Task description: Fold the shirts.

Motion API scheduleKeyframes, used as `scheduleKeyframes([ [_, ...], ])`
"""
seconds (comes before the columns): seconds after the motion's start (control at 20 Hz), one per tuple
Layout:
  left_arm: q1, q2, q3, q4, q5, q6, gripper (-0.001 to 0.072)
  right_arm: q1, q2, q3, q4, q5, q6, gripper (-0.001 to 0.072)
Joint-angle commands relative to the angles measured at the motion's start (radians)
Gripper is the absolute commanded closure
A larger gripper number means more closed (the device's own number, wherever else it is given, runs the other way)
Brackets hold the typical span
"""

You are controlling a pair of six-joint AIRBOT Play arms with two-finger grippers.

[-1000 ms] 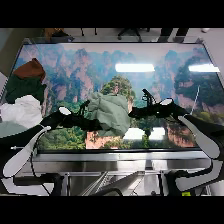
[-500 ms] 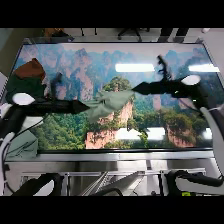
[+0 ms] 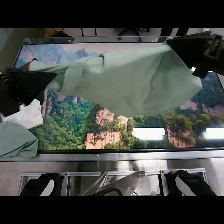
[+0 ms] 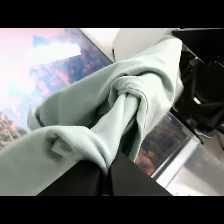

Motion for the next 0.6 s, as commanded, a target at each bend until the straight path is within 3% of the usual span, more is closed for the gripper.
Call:
scheduleKeyframes([
  [0.0,0.002,0.041,0.003,0.13,0.008,-0.066,0.0695,-0.003,0.011,0.002,-0.057,0.013,0.0,0.0689],
  [0.2,-0.014,-0.095,-0.205,0.163,0.049,-0.019,0.0694,0.01,-0.196,-0.143,-0.05,0.053,-0.003,0.0688],
  [0.45,-0.047,-0.454,-0.397,0.162,0.337,0.14,0.0693,0.05,-0.534,-0.318,-0.047,-0.121,-0.014,0.0682],
  [0.5,-0.045,-0.536,-0.377,0.162,0.344,0.142,0.0691,0.045,-0.593,-0.317,-0.003,-0.134,-0.003,0.0582],
  [0.55,-0.041,-0.606,-0.341,0.161,0.323,0.142,0.0686,0.039,-0.636,-0.317,0.075,-0.132,0.003,0.0427],
])
